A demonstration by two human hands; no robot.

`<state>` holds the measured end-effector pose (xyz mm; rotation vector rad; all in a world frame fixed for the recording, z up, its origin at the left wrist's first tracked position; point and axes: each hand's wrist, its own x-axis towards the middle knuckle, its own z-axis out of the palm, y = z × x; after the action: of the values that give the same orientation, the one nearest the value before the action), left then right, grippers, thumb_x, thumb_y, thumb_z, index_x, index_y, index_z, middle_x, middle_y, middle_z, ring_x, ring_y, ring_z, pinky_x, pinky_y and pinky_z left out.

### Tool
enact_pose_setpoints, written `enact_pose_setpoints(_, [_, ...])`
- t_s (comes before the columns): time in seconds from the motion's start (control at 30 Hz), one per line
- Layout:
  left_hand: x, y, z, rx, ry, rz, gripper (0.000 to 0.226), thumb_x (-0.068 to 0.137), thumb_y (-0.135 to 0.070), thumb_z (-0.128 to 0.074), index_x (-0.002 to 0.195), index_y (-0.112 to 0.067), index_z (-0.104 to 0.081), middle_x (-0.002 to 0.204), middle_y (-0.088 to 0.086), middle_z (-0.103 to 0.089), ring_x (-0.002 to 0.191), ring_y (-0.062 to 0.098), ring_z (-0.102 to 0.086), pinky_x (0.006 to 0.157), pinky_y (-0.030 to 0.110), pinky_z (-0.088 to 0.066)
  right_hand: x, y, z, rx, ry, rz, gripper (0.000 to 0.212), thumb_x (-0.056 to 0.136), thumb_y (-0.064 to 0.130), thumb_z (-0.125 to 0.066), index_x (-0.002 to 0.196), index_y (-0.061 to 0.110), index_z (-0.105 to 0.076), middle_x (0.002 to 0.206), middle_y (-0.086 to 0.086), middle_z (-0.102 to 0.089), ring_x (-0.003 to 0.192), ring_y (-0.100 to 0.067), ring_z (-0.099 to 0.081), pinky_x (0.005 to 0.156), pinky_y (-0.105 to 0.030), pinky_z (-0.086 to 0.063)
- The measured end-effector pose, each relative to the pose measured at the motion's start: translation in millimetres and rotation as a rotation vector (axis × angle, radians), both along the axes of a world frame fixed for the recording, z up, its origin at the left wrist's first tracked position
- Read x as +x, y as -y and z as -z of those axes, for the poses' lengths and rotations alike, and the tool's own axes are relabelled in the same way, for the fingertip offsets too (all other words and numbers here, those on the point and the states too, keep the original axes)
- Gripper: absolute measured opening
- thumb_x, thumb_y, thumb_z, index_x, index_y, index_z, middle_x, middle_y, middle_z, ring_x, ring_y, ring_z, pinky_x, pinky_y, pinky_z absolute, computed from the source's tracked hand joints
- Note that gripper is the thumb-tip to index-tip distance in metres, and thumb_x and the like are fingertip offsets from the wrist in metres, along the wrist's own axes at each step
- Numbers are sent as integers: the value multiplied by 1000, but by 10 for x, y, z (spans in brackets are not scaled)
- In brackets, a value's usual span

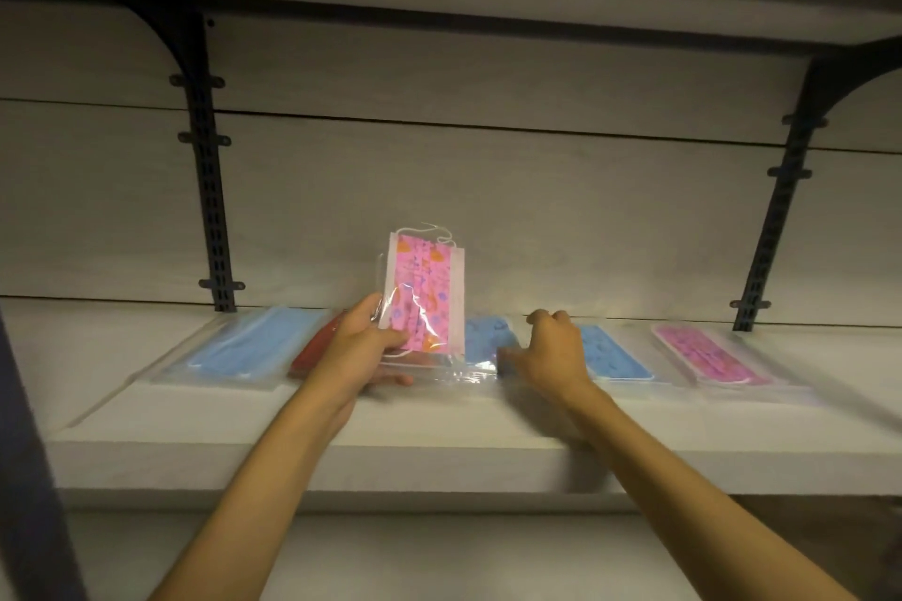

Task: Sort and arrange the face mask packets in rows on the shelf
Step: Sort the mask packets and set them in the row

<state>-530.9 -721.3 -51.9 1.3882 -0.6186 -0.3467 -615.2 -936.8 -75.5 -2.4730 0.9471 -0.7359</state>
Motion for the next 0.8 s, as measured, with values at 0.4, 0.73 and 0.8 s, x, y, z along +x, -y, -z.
enact_pose_setpoints(0.4, [-607,1202,101,184,216,-8,28,88,-16,-70,111,-15,-54,107,2,-71,85,18,-66,53,27,-48,-791,571,-192,822,439,-309,21,83,4,-75,99,-7,-67,76,-11,-65,58,-14,-62,52,-21,-51])
enact_pose_setpoints(0.73, [-803,1739,11,759,1076,-345,40,95,-58,-42,118,-31,-61,119,-4,-65,116,23,-52,94,37,-39,-1506,1743,-238,693,441,-130,26,82,-4,-74,103,-16,-65,62,-10,-56,46,-15,-51,44,-22,-40])
enact_pose_setpoints(0.8, [-830,1760,-7,785,1080,-345,38,95,-56,-43,118,-31,-61,120,-4,-64,117,22,-52,95,38,-38,-1634,1909,-243,694,413,-106,26,84,-5,-73,105,-16,-63,70,-16,-65,45,-20,-60,39,-22,-44])
